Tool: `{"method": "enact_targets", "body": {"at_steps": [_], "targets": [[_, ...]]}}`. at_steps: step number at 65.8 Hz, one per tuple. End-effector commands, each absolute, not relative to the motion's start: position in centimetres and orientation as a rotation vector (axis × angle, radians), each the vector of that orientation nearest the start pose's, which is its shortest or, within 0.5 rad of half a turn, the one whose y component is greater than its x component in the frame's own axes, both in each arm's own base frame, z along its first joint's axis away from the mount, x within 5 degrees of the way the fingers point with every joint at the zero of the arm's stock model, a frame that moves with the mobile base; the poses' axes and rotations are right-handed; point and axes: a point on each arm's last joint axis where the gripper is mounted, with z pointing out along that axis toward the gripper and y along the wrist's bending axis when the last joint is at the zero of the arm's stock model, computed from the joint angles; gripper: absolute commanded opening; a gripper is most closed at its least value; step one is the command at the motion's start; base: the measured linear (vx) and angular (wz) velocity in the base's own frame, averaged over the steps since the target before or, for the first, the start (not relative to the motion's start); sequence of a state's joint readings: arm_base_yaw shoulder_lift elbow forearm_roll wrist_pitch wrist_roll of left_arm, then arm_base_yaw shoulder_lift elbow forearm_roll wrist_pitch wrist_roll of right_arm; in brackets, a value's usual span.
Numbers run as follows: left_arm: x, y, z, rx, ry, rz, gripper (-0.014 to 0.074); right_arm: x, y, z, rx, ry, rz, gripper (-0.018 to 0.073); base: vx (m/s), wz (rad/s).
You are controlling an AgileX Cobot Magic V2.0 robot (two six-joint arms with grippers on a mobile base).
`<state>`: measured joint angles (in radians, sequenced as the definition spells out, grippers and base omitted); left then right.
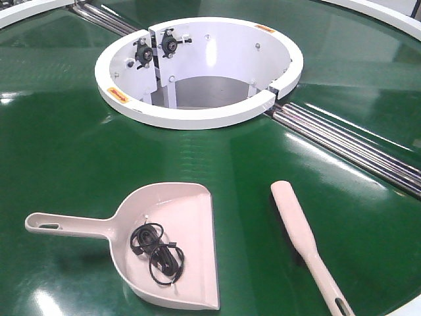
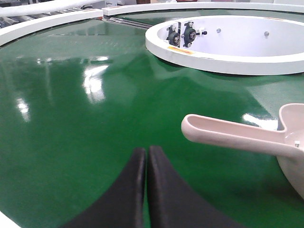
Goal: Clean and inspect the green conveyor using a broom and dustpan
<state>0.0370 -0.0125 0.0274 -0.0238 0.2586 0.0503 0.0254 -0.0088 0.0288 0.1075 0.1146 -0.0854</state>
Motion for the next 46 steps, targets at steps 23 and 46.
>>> {"method": "enact_targets", "body": {"at_steps": [23, 46], "targets": [[5.58, 0.17, 18.08, -0.017, 1.694, 0.037, -0.0023, 5.66, 0.15, 19.67, -0.001, 1.546, 0.035, -0.0005, 0.0, 0.0], [5.58, 0.17, 18.08, -0.017, 1.694, 0.037, -0.0023, 5.66, 0.15, 19.67, -0.001, 1.546, 0.035, -0.0005, 0.0, 0.0]]}}
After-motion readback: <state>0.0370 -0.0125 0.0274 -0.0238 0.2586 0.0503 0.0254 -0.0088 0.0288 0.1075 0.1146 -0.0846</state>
